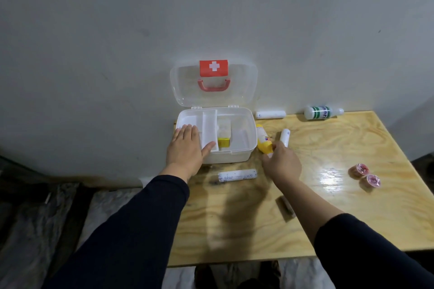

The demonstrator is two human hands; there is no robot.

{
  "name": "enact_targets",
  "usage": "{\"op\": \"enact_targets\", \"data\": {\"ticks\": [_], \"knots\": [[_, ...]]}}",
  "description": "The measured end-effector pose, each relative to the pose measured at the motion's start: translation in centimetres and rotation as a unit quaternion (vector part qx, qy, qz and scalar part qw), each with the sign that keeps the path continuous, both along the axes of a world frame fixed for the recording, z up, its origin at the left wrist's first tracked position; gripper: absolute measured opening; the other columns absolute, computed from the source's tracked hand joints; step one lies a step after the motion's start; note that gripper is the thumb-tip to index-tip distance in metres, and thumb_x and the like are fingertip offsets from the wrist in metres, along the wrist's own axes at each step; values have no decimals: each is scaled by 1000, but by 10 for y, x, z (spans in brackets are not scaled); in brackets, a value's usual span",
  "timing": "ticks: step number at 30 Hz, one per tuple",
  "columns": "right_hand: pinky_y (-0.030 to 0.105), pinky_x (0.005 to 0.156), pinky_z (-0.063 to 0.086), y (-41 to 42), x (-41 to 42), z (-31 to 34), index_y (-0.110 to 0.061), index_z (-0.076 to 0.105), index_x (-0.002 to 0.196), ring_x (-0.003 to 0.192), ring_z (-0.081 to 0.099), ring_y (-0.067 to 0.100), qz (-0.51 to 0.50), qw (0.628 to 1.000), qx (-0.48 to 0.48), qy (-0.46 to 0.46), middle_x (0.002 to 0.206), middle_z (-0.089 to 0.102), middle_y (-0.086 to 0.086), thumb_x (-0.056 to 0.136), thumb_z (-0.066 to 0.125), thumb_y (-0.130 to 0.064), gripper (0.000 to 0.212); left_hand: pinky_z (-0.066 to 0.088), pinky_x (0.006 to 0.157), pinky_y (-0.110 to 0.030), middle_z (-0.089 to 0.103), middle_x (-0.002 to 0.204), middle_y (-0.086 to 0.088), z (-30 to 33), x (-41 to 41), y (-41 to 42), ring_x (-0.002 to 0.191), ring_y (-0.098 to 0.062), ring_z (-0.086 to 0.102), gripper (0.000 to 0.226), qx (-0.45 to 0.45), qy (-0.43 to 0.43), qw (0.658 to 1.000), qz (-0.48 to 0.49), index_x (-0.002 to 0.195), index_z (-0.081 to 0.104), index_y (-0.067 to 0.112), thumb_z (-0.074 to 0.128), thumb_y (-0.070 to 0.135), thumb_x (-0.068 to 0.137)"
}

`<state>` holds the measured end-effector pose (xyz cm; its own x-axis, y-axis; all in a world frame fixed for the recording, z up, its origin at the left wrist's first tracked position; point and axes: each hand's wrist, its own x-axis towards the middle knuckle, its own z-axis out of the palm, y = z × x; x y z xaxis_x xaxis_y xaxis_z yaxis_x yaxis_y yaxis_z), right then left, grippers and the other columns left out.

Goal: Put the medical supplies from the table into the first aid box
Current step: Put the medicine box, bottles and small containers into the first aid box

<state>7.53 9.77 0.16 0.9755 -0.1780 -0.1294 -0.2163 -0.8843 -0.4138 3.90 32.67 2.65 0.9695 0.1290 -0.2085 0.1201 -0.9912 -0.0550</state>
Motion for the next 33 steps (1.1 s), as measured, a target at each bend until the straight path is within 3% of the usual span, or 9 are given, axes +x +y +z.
{"op": "enact_targets", "data": {"ticks": [3,7,10,18,24,28,33], "knots": [[30,65,43,-4,5,12,-11,60,107,88,62,34,-21,997,51,-48,94,69,14,84,55,-19,25,2,123,-36,11,162,-13,1,0,0,151,-24,7,83,-2,1,1000,0,154,9,2,8,61,95],[33,74,51,-5,15,31,-13,64,114,88,64,28,-33,984,133,-113,99,72,11,84,61,-17,30,3,123,-36,11,162,-13,2,-1,-1,151,-24,7,83,-10,-1,1000,2,154,10,3,9,62,95],[24,71,46,-5,19,39,-11,66,114,76,59,16,-48,972,194,-126,99,72,8,84,64,-15,30,4,123,-36,11,162,-13,3,0,0,151,-24,8,84,-16,-3,1000,2,154,10,4,9,63,94],[25,84,54,-4,32,72,-10,66,116,91,61,7,-8,950,238,-204,107,72,7,86,67,-18,31,5,123,-36,12,162,-12,5,0,0,151,-25,9,85,-14,-1,1000,-2,154,11,4,8,63,93],[1,69,40,22,49,122,-12,65,119,92,58,4,47,932,246,-261,110,71,2,88,65,-19,32,12,122,-37,27,157,-14,2,4,1,147,-26,21,84,-5,-7,1000,8,150,19,2,14,63,94],[16,80,46,40,52,119,-11,65,119,91,60,7,75,937,248,-233,108,72,3,87,64,-18,32,13,122,-37,28,156,-14,2,5,2,146,-26,23,83,-1,0,1000,4,150,20,1,12,63,94],[24,88,51,55,51,85,-9,64,119,102,65,17,106,957,209,-172,112,71,7,88,63,-13,32,4,123,-36,16,161,-14,2,1,0,150,-25,11,84,-10,-8,1000,4,153,13,2,11,62,95]]}}
